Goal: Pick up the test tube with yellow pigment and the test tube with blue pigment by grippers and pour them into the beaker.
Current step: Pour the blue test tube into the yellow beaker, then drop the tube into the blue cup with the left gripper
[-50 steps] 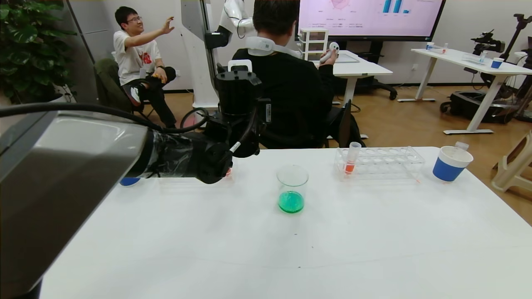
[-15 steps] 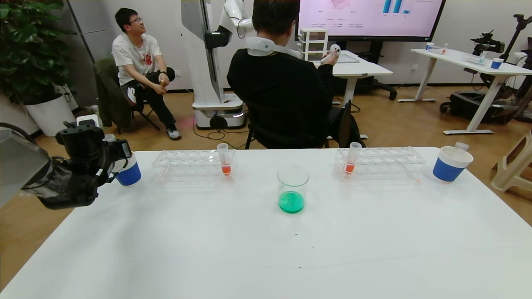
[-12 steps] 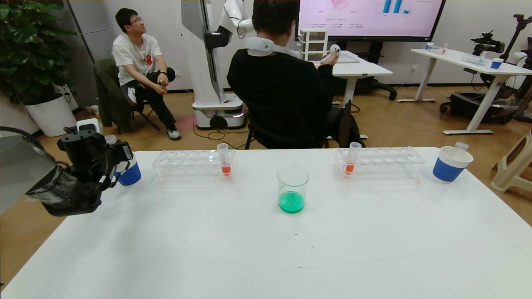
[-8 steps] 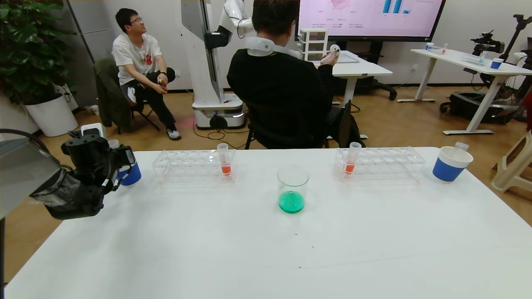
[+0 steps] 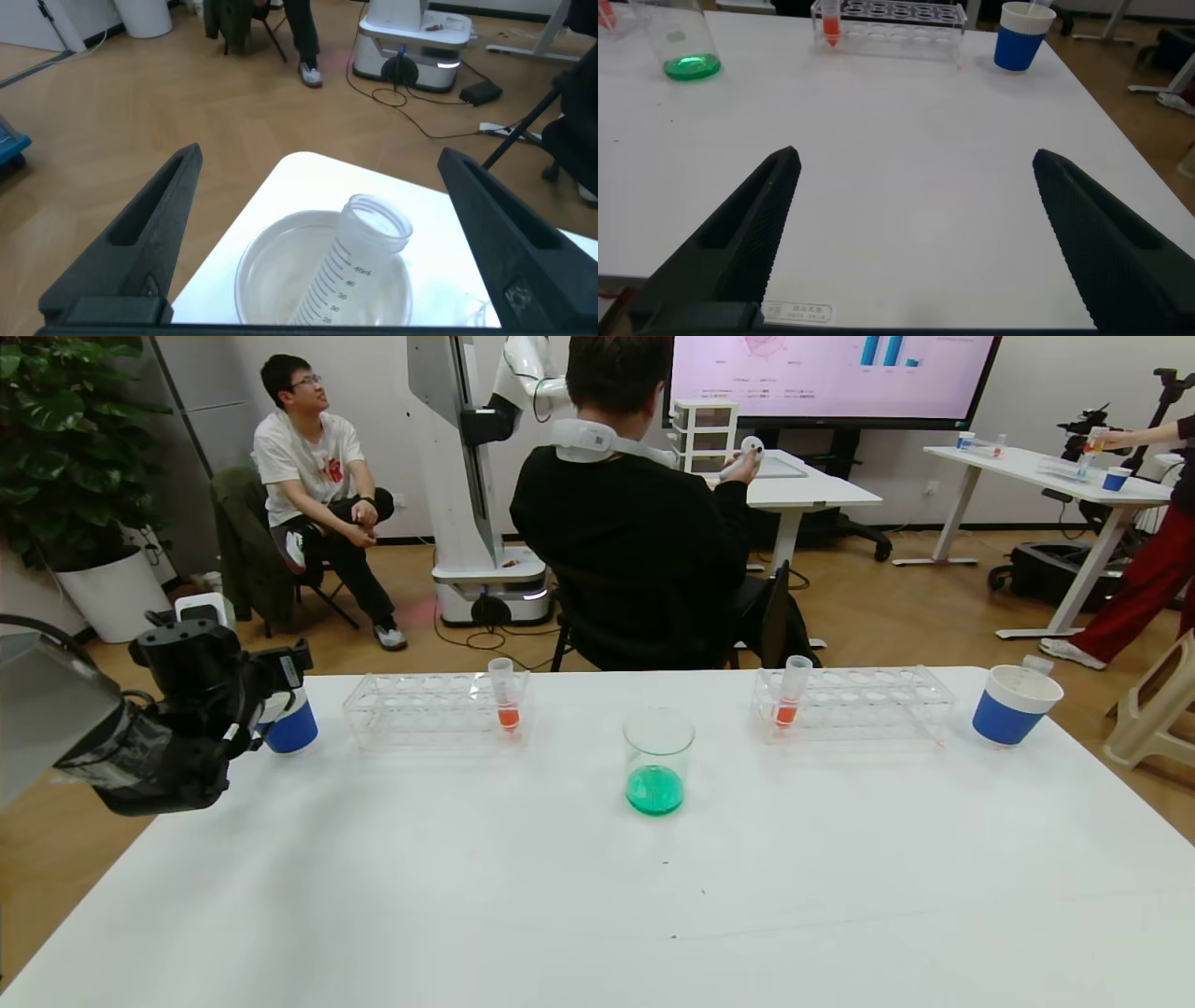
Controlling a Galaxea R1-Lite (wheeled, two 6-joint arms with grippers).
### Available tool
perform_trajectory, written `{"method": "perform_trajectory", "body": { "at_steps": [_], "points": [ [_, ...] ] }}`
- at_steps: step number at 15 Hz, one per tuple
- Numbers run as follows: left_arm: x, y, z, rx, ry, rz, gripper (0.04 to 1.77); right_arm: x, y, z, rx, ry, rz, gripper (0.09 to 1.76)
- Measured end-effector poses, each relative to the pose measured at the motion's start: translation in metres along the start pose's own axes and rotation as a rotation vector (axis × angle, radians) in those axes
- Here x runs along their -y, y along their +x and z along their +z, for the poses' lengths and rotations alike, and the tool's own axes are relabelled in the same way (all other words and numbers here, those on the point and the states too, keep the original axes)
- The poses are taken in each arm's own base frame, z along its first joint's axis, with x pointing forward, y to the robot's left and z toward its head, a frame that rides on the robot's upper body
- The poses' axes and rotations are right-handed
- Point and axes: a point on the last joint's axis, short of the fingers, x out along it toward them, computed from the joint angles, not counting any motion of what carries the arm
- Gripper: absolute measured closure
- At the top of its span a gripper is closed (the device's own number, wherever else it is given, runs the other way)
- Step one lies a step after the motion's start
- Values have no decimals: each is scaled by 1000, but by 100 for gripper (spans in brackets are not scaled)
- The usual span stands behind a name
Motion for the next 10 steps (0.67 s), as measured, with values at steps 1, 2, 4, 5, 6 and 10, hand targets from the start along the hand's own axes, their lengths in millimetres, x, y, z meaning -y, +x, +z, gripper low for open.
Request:
{"method": "perform_trajectory", "body": {
  "at_steps": [1, 2, 4, 5, 6, 10],
  "points": [
    [10, -5, 7, -6, 1, -23, 6, 0, 0, 0, 0, 0, 0, 11],
    [24, -11, 15, -3, -2, -57, 6, 0, 0, 0, 0, 0, 0, 11],
    [56, -29, 32, 22, -10, -133, 6, 0, 0, 0, 0, 0, 0, 11],
    [71, -41, 42, 36, -15, -178, 6, 0, 0, 0, 0, 0, 0, 11],
    [82, -53, 51, 46, -16, -214, 6, 0, 0, 0, 0, 0, 0, 11],
    [80, -95, 94, 93, 2, -270, 6, 0, 0, 0, 0, 0, -1, 11]
  ]
}}
